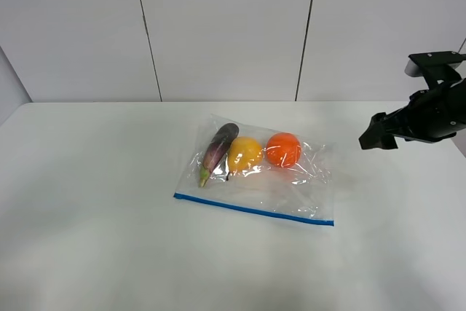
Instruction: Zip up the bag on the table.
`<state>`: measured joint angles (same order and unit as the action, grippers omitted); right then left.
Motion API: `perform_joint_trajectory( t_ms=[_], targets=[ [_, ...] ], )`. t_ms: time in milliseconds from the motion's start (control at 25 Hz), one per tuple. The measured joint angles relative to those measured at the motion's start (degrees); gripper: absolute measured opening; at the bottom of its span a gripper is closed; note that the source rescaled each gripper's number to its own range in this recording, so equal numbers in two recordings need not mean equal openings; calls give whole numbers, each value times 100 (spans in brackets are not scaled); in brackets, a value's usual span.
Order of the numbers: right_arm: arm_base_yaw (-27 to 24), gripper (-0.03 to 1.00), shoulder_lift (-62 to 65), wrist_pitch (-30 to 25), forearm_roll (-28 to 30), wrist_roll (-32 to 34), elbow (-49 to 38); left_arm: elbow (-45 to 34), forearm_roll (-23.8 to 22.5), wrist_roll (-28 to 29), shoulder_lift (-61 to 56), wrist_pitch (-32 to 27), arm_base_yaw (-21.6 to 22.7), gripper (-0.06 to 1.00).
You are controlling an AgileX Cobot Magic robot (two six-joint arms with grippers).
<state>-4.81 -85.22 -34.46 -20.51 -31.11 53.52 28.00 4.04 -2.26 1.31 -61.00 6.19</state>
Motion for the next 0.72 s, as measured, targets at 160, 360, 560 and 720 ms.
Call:
perform_joint_trajectory(
  t_ms=[160, 360, 560, 720],
  targets=[
    [0, 100, 0, 202, 447, 512, 0, 0, 0, 0, 0, 0, 0, 85],
    [-36, 100, 0, 252, 893, 867, 0, 0, 0, 0, 0, 0, 0, 85],
    [-473, 100, 0, 233, 1219, 1362, 0, 0, 0, 0, 0, 0, 0, 85],
    [-840, 100, 29, 109, 1276, 1621, 0, 0, 0, 0, 0, 0, 0, 85]
  ],
)
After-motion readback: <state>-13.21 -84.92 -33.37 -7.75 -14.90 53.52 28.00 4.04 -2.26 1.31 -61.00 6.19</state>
